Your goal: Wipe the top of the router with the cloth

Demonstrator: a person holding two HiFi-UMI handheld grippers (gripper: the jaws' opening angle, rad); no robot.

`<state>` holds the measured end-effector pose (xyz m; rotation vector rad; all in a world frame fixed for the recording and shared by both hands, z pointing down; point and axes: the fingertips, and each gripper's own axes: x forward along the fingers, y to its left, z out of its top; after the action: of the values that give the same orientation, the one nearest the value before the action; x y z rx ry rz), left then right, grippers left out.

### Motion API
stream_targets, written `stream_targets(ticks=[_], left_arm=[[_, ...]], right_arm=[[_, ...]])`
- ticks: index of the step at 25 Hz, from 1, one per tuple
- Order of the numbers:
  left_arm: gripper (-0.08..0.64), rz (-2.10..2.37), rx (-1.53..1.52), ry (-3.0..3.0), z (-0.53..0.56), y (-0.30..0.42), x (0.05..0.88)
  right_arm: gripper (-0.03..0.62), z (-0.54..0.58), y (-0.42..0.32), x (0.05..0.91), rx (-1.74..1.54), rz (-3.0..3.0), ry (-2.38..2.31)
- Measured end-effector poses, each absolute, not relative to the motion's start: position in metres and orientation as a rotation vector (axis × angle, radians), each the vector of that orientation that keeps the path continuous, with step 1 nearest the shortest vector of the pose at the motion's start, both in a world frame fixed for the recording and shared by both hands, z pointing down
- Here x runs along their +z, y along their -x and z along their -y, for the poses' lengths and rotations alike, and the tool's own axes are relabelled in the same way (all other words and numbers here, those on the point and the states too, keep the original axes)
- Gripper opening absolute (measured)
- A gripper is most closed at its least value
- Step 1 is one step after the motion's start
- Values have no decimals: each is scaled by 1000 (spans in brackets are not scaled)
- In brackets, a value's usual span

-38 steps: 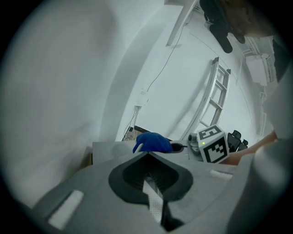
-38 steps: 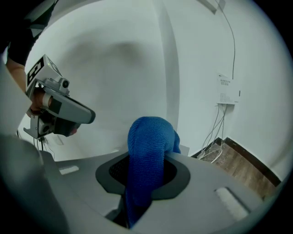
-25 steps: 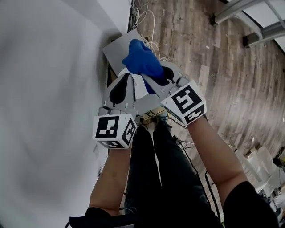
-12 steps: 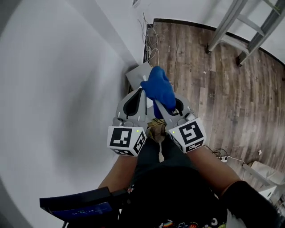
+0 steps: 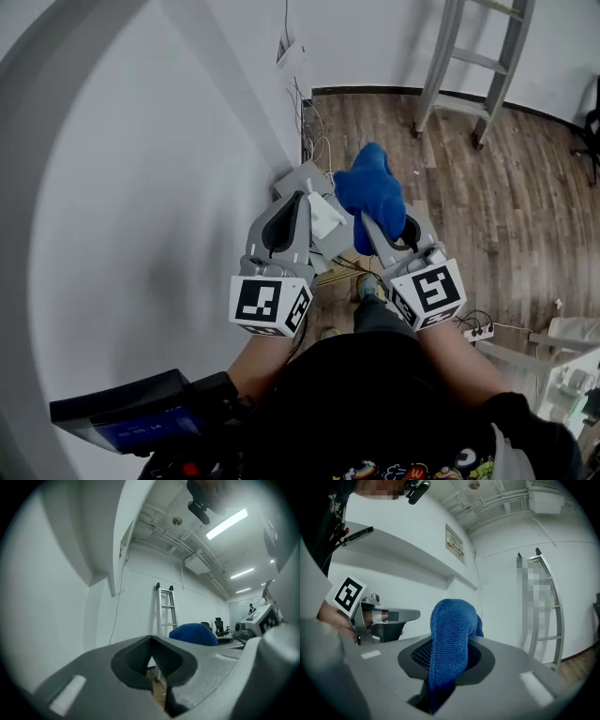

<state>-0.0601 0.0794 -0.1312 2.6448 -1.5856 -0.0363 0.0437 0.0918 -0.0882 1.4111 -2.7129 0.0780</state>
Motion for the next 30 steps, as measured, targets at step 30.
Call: stream_targets(ticks=[30], left_arm=[[0,1555,-74,-2632,-243,143,-130]], right_arm=[[106,-253,20,-108,38,2624,-1468]])
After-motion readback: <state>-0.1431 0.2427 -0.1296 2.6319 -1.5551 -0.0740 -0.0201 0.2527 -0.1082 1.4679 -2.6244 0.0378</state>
